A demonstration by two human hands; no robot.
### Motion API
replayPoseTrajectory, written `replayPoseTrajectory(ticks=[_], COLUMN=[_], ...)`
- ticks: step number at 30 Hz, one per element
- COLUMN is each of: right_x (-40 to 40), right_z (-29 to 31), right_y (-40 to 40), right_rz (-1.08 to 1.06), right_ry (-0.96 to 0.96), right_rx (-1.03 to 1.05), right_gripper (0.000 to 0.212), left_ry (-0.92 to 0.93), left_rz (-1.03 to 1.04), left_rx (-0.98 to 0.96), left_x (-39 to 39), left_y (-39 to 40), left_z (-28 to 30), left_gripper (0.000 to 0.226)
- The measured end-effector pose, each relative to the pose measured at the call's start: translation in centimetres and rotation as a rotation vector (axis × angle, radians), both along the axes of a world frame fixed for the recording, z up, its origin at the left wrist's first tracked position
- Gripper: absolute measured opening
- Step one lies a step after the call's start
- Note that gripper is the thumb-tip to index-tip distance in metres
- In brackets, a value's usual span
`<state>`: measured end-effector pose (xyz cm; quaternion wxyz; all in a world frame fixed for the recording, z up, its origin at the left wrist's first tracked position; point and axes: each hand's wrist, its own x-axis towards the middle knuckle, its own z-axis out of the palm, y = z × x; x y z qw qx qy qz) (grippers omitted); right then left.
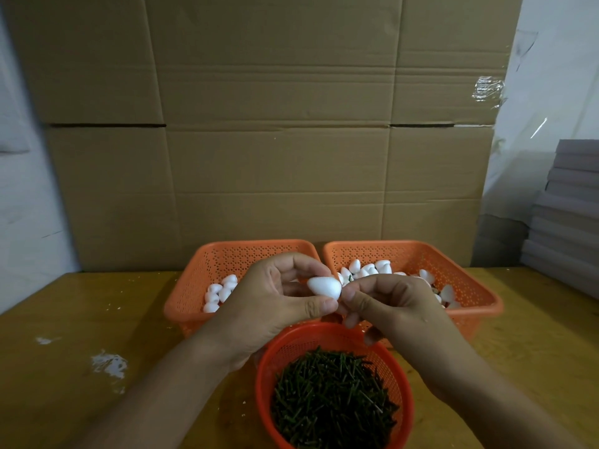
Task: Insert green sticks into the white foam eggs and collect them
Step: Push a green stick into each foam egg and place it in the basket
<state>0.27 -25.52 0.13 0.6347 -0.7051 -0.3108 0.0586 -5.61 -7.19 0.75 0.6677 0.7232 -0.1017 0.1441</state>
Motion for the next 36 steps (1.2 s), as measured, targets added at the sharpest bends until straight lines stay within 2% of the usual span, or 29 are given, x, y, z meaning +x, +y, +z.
replayPoseTrajectory(ticks=[5, 9, 17, 20, 23, 30, 36], right_x=[0.0, -0.5, -0.5, -0.7, -0.8, -1.0, -1.0], right_z=[-0.3, -0.7, -1.2, -1.1, -0.9, -0.6, -0.5], right_y=[0.2, 0.6, 1.0, 1.0, 1.0, 0.7, 0.5], right_rz=[0.081, 0.124, 0.033, 0.013, 0.013, 0.072, 0.164], right_ry=[0.078, 0.120, 0.134, 0.103, 0.074, 0.039, 0.124], right_rx=[-0.073, -0.045, 0.060, 0.055, 0.048, 0.009, -0.002], right_gripper=[0.018, 0.018, 0.011, 0.018, 0.014, 0.022, 0.023], left_ry=[0.023, 0.035, 0.032, 0.040, 0.049, 0.095, 0.131], left_rz=[0.002, -0.017, 0.015, 0.001, 0.011, -0.096, -0.192], left_rx=[-0.026, -0.031, -0.026, -0.002, 0.010, -0.019, -0.056], left_x=[0.1, 0.0, 0.1, 0.1, 0.1, 0.2, 0.1], left_y=[0.0, 0.0, -0.1, -0.1, -0.1, 0.4, 0.7], left_z=[-0.1, 0.0, -0.1, -0.2, -0.3, -0.3, -0.2], left_gripper=[0.055, 0.050, 0.036, 0.030, 0.030, 0.033, 0.035])
